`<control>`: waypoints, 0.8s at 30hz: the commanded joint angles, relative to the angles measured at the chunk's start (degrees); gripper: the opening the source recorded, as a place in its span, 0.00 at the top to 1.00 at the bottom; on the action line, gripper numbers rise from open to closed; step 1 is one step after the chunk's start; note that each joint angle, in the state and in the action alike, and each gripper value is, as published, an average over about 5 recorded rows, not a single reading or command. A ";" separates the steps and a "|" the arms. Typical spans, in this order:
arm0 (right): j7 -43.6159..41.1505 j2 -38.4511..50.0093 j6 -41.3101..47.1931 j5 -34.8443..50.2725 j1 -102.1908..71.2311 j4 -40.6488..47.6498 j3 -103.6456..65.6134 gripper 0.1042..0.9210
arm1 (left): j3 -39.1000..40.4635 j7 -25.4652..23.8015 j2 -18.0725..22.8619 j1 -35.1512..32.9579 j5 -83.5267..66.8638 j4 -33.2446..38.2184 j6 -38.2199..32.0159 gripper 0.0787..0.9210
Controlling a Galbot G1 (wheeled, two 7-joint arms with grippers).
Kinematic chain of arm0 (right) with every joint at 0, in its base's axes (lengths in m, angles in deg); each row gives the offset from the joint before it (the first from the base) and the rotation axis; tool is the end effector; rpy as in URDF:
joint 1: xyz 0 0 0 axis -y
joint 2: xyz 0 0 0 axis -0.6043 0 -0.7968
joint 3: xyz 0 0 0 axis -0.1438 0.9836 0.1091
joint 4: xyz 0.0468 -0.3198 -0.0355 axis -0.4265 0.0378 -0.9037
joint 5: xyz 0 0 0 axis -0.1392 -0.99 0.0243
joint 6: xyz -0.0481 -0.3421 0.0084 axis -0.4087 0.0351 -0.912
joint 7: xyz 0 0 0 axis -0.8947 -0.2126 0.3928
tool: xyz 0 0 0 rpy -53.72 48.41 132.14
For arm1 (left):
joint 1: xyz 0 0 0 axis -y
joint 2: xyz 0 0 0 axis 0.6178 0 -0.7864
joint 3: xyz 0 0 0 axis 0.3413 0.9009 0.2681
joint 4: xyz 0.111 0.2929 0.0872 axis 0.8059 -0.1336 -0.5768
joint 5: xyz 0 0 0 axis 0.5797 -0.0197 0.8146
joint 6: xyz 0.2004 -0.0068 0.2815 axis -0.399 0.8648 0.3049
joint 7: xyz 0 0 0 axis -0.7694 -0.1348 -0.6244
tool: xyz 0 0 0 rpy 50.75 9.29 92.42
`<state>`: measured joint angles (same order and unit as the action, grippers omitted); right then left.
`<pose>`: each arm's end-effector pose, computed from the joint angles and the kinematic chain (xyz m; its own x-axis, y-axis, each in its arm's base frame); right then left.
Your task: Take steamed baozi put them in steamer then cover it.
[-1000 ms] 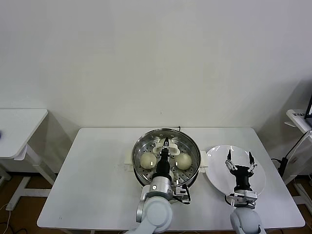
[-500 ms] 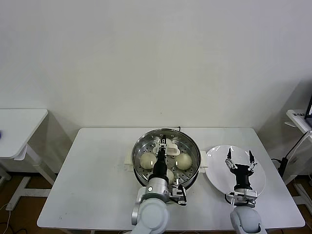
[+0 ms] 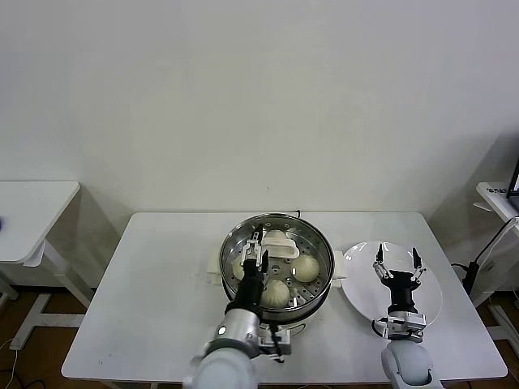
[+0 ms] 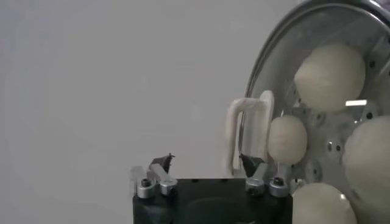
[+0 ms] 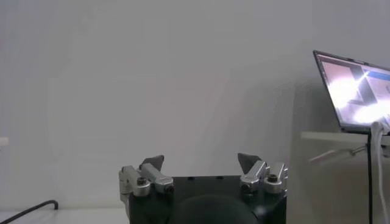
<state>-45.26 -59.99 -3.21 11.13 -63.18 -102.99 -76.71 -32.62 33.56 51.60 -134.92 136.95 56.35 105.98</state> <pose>0.2780 -0.1126 -0.3935 -0.9561 0.2424 -0.1644 0.2583 0.9625 -0.0829 0.2021 -0.1497 -0.1999 -0.9773 0.1943 0.0850 0.1171 0.1602 0.9801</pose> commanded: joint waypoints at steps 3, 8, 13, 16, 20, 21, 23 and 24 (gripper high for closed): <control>-0.01 -0.11 0.04 -0.08 -0.51 -0.65 -0.17 0.12 | -8.57 8.62 -6.52 -2.01 -22.39 9.76 -1.01 0.12; -2.16 0.82 1.48 3.63 -1.90 -2.45 -0.27 0.12 | -17.40 29.45 -5.22 3.15 -43.99 -0.38 -9.89 0.12; -5.39 2.37 4.66 10.64 -4.03 -5.07 -0.35 0.12 | -26.89 34.85 -4.53 5.93 -64.33 -12.76 -25.54 0.12; -6.68 3.20 5.62 12.05 -5.56 -6.29 -0.68 0.12 | -30.05 33.49 -5.07 6.94 -76.25 -20.24 -33.84 0.12; -8.73 3.77 6.72 12.89 -7.74 -8.06 -1.33 0.12 | -31.94 29.11 -6.17 6.79 -84.16 -27.26 -40.31 0.12; -9.21 3.75 6.77 13.07 -8.17 -8.26 -1.54 0.12 | -32.25 28.02 -6.28 6.60 -84.76 -28.46 -41.57 0.12; -9.83 3.63 6.59 13.47 -8.81 -8.45 -1.81 0.12 | -32.71 26.40 -6.21 6.25 -85.63 -30.12 -43.44 0.12; -10.06 3.56 6.39 13.62 -9.11 -8.46 -1.88 0.12 | -32.80 25.96 -6.15 6.03 -86.13 -30.51 -44.02 0.12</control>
<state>-51.26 -57.35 1.44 20.22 -68.54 -108.74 -77.93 -56.13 58.19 46.48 -130.45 78.01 42.72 81.39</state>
